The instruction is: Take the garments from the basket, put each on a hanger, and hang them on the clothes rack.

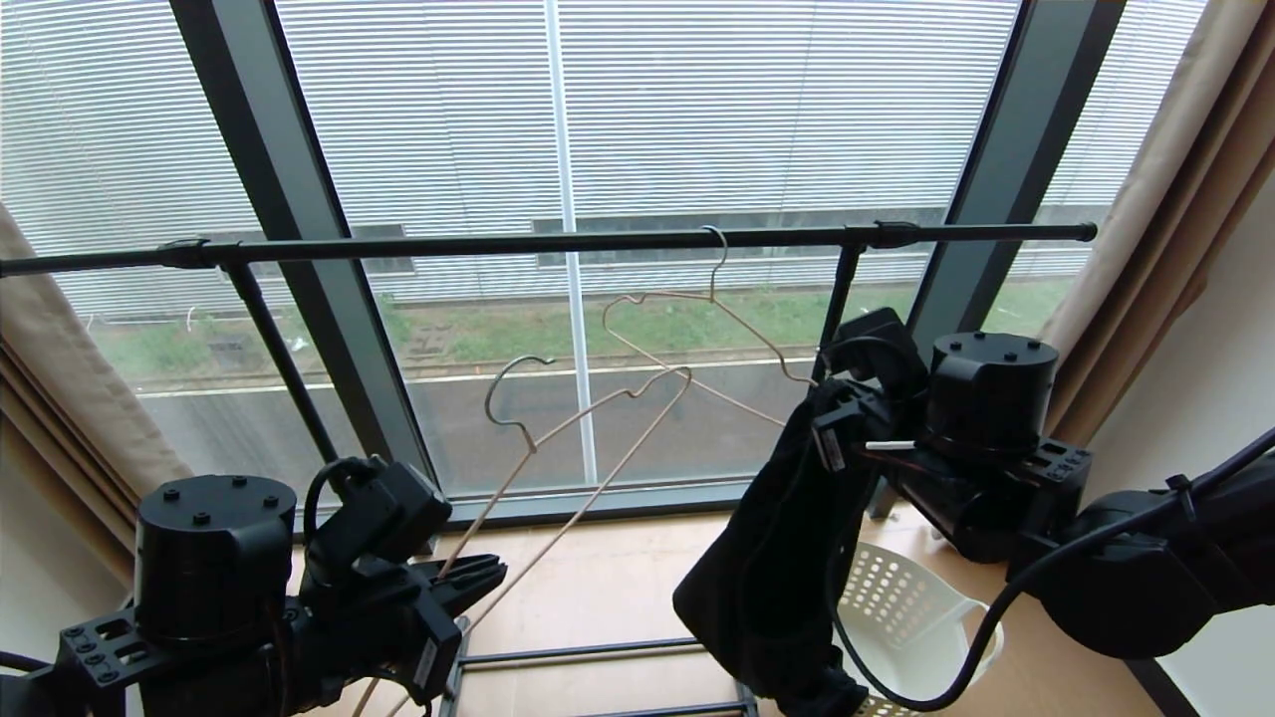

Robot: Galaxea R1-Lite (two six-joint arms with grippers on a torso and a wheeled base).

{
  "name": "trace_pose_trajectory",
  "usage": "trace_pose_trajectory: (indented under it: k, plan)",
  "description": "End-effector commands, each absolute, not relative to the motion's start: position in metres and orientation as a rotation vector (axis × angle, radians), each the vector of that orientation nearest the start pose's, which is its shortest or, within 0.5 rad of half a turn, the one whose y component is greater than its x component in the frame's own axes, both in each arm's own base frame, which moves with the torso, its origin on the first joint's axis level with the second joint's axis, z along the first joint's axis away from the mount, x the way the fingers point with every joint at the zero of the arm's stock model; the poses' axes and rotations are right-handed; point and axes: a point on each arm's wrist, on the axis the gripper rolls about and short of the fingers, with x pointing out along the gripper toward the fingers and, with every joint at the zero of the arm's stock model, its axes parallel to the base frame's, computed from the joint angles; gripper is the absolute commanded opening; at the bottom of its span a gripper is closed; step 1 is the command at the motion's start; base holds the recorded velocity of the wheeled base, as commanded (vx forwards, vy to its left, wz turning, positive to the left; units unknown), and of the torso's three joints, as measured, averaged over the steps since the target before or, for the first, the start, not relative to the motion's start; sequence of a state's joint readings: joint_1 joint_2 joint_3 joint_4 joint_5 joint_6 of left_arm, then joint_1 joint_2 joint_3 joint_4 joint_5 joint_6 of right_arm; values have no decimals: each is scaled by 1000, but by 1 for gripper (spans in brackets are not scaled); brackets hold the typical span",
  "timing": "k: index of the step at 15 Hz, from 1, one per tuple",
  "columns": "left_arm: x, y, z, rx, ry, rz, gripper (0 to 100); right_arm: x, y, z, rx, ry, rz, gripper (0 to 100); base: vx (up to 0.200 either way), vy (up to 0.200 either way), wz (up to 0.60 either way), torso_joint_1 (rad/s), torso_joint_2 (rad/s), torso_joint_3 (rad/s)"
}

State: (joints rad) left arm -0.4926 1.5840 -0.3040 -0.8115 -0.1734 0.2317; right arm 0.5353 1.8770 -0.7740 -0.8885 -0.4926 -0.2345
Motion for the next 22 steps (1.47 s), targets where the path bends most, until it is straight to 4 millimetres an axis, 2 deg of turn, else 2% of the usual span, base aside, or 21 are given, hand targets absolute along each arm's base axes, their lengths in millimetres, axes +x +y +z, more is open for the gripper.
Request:
trace_pose_trajectory:
  k: [1,4,9,12,22]
  plan:
    - [188,-106,105,300,400,-725,0,297,163,142,-352,168,40,0,0,0,0,0,0,0]
    - [182,-105,102,312,405,-794,0,312,160,138,-378,126,-69,0,0,0,0,0,0,0]
    - [174,-104,93,345,416,-902,0,316,162,138,-381,59,-85,0,0,0,0,0,0,0]
    - [170,-112,90,357,426,-944,0,314,163,137,-381,61,-79,0,0,0,0,0,0,0]
    - [172,-123,82,367,460,-985,0,293,192,130,-400,69,-16,0,0,0,0,0,0,0]
